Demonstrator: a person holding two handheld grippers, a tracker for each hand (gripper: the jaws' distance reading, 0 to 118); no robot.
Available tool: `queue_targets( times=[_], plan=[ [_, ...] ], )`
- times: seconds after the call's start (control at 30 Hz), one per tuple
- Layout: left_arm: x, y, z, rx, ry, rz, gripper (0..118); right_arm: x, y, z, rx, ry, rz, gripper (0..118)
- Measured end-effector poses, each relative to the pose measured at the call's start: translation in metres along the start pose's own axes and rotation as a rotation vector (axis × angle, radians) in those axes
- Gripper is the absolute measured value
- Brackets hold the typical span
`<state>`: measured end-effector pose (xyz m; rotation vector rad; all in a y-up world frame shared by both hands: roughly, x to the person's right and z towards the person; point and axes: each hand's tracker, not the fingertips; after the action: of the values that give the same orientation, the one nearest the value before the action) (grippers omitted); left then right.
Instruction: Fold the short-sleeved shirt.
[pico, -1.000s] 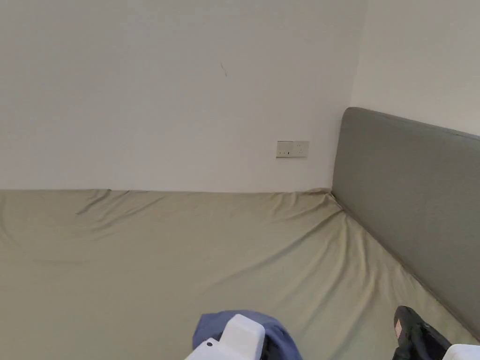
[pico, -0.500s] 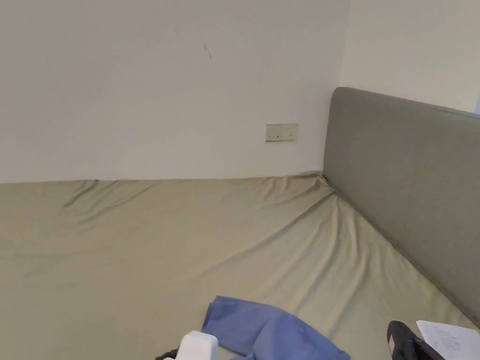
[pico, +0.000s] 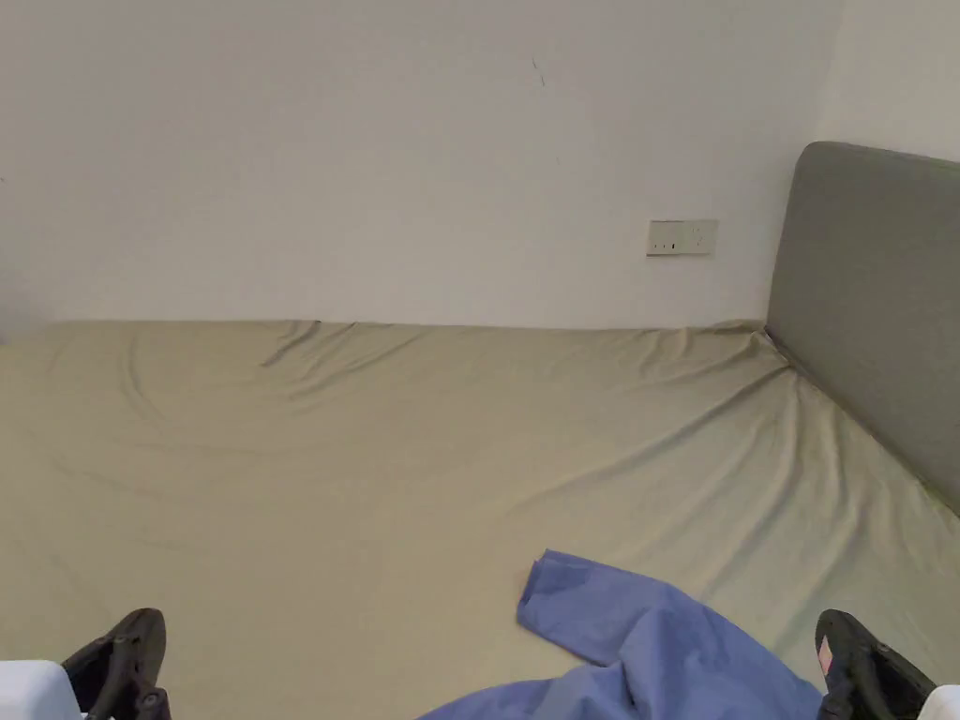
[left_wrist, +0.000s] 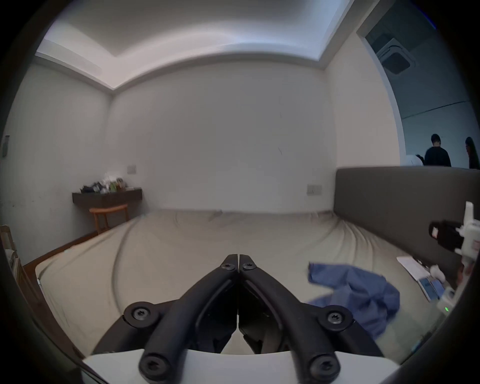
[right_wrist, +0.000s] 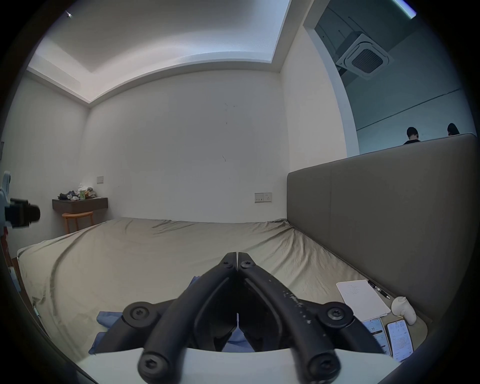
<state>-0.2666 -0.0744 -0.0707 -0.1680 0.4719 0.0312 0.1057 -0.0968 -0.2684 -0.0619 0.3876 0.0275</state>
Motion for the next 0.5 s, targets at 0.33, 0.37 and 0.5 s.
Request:
queue_targets(
  times=[0.33,0.37,0.5],
  plan=[
    [0.073,-0.135,-0.066,-0.780,-0.327,-0.011,102,0.010,-0.019,0.005,-0.073,-0.021,0.027,1],
    [0.082,-0.147,-0.073,-0.826,-0.309,-0.030,102,0.013,-0.023,0.005,-0.088,-0.028,0.031,1],
    [0.103,-0.168,-0.084,-0.874,-0.306,-0.025,71,0.024,-0.040,0.005,-0.189,-0.058,0.060,1]
  ],
)
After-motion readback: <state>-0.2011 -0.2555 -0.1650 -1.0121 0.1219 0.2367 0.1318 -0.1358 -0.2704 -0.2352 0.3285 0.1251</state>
